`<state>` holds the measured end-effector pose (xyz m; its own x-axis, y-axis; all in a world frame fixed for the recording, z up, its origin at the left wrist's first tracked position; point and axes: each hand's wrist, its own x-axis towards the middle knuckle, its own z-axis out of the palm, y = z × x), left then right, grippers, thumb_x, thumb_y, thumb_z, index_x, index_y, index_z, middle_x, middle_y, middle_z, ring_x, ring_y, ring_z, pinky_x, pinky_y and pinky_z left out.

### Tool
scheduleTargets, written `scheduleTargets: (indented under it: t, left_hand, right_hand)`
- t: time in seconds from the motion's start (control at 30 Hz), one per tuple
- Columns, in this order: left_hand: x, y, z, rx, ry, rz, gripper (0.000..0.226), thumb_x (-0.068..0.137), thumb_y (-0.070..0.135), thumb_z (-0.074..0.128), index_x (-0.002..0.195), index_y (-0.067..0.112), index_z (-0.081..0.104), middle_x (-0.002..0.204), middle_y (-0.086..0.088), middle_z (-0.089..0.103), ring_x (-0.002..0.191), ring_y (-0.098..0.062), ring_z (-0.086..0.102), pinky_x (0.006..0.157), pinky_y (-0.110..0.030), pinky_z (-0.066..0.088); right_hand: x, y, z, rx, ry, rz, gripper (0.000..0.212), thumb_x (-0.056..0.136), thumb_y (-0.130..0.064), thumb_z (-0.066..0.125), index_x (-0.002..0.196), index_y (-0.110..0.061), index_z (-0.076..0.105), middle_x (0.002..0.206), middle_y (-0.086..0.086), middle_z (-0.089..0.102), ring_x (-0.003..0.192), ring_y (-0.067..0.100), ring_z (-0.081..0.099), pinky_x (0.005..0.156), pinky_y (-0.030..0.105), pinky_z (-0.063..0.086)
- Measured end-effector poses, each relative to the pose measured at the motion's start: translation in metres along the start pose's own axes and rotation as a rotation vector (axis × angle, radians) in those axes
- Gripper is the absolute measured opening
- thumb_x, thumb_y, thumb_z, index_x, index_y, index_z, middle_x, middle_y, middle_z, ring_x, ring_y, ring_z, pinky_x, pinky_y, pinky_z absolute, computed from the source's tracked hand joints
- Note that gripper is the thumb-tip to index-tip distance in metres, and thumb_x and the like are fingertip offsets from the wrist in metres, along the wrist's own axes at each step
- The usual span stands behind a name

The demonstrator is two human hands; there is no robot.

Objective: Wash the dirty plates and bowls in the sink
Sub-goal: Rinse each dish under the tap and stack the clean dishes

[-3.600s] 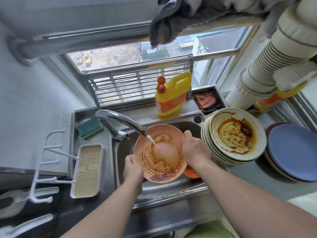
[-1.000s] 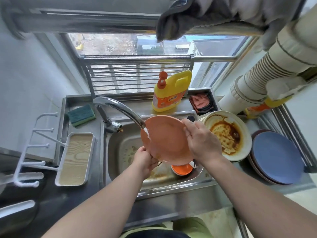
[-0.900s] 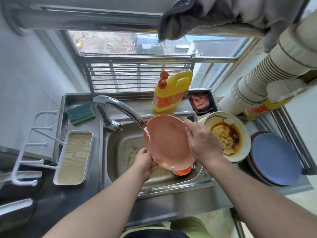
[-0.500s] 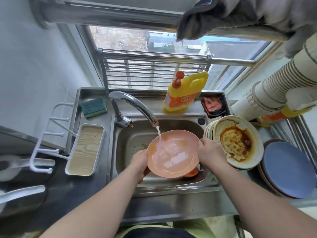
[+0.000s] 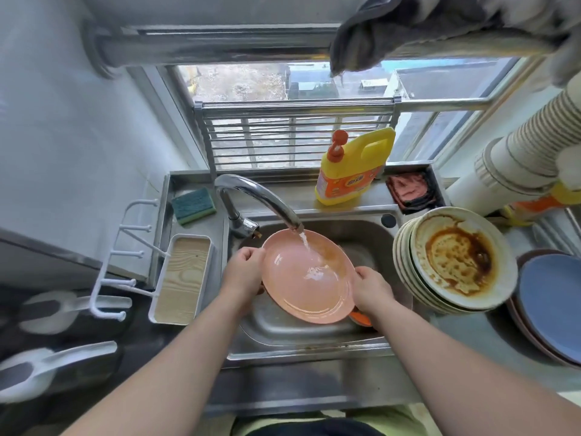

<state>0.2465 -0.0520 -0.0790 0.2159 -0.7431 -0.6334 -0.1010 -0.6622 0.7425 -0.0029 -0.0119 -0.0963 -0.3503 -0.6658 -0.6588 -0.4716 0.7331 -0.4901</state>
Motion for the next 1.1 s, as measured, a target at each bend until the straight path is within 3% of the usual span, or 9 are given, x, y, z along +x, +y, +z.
scheduleTargets:
  t: [0.07, 0.2, 0.33, 0.47, 0.6, 0.67, 0.8, 0.93, 1.1]
  left_hand:
    - [-0.001, 0.002, -0.005, 0.054, 0.057, 0.061, 0.022, 0.083, 0.042, 0.061, 0.09, 0.025, 0.073, 0.088, -0.001, 0.077, 0.083, -0.026, 0.071, 0.071, -0.04, 0.056]
    - [-0.007, 0.003, -0.016, 0.078, 0.097, 0.149, 0.017, 0.093, 0.041, 0.061, 0.098, 0.033, 0.075, 0.093, 0.009, 0.077, 0.094, -0.019, 0.072, 0.085, -0.042, 0.057]
    - [-0.004, -0.006, -0.027, 0.086, 0.123, 0.162, 0.022, 0.084, 0.055, 0.059, 0.099, 0.047, 0.072, 0.09, 0.009, 0.078, 0.094, -0.028, 0.074, 0.087, -0.054, 0.059]
    - [-0.005, -0.016, -0.028, 0.07, 0.123, 0.138, 0.022, 0.084, 0.052, 0.055, 0.1, 0.05, 0.07, 0.094, 0.006, 0.077, 0.095, -0.027, 0.074, 0.089, -0.06, 0.061]
    - [-0.001, -0.032, -0.022, -0.007, 0.115, 0.082, 0.023, 0.088, 0.043, 0.052, 0.104, 0.044, 0.068, 0.104, 0.003, 0.076, 0.102, -0.027, 0.074, 0.093, -0.061, 0.059]
    - [0.0, -0.036, -0.015, -0.03, 0.115, 0.06, 0.019, 0.093, 0.037, 0.051, 0.105, 0.038, 0.066, 0.106, -0.001, 0.075, 0.098, -0.028, 0.073, 0.089, -0.058, 0.061]
    - [-0.001, -0.034, 0.002, -0.12, 0.119, -0.01, 0.017, 0.109, 0.021, 0.047, 0.11, 0.029, 0.062, 0.111, -0.012, 0.073, 0.086, -0.028, 0.07, 0.056, -0.033, 0.057]
    - [-0.002, -0.031, 0.018, -0.277, 0.07, -0.146, 0.013, 0.111, 0.019, 0.048, 0.118, 0.021, 0.059, 0.113, -0.013, 0.074, 0.099, -0.034, 0.074, 0.072, -0.046, 0.066]
    - [-0.003, -0.026, 0.034, -0.428, 0.005, -0.298, 0.015, 0.112, 0.018, 0.047, 0.125, 0.021, 0.056, 0.11, -0.014, 0.077, 0.095, -0.034, 0.077, 0.072, -0.047, 0.064]
  right_hand:
    - [0.0, -0.005, 0.01, 0.008, -0.03, -0.003, 0.03, 0.102, -0.05, 0.046, 0.1, -0.03, 0.068, 0.095, -0.005, 0.072, 0.088, 0.02, 0.066, 0.084, 0.043, 0.058]
    - [0.007, -0.013, 0.025, 0.07, -0.063, -0.024, 0.022, 0.1, -0.049, 0.046, 0.099, -0.036, 0.064, 0.088, -0.003, 0.074, 0.082, 0.026, 0.073, 0.077, 0.052, 0.065]
    - [0.01, -0.025, 0.03, 0.075, -0.048, -0.074, 0.021, 0.102, -0.045, 0.044, 0.103, -0.036, 0.064, 0.092, -0.002, 0.072, 0.086, 0.026, 0.071, 0.082, 0.049, 0.064]
    - [0.005, -0.034, 0.026, 0.05, -0.004, -0.135, 0.023, 0.109, -0.042, 0.04, 0.114, -0.036, 0.062, 0.102, -0.003, 0.071, 0.094, 0.025, 0.065, 0.089, 0.04, 0.056]
    - [0.01, -0.037, 0.016, 0.008, 0.044, -0.203, 0.026, 0.108, -0.044, 0.037, 0.122, -0.043, 0.058, 0.113, 0.0, 0.071, 0.101, 0.028, 0.062, 0.093, 0.043, 0.053]
    - [0.011, -0.038, 0.008, -0.047, 0.051, -0.233, 0.027, 0.107, -0.045, 0.035, 0.125, -0.046, 0.054, 0.114, 0.002, 0.071, 0.102, 0.03, 0.063, 0.092, 0.045, 0.055]
    - [0.01, -0.04, -0.012, -0.131, 0.081, -0.264, 0.027, 0.11, -0.044, 0.032, 0.128, -0.047, 0.052, 0.108, 0.004, 0.068, 0.094, 0.03, 0.063, 0.081, 0.043, 0.053]
    - [0.005, -0.042, -0.031, -0.168, 0.108, -0.327, 0.025, 0.11, -0.051, 0.03, 0.124, -0.05, 0.051, 0.1, 0.002, 0.069, 0.089, 0.029, 0.064, 0.079, 0.045, 0.055]
    - [-0.006, -0.045, -0.051, -0.181, 0.166, -0.445, 0.02, 0.111, -0.045, 0.037, 0.121, -0.044, 0.054, 0.101, -0.003, 0.07, 0.094, 0.029, 0.064, 0.082, 0.05, 0.056]
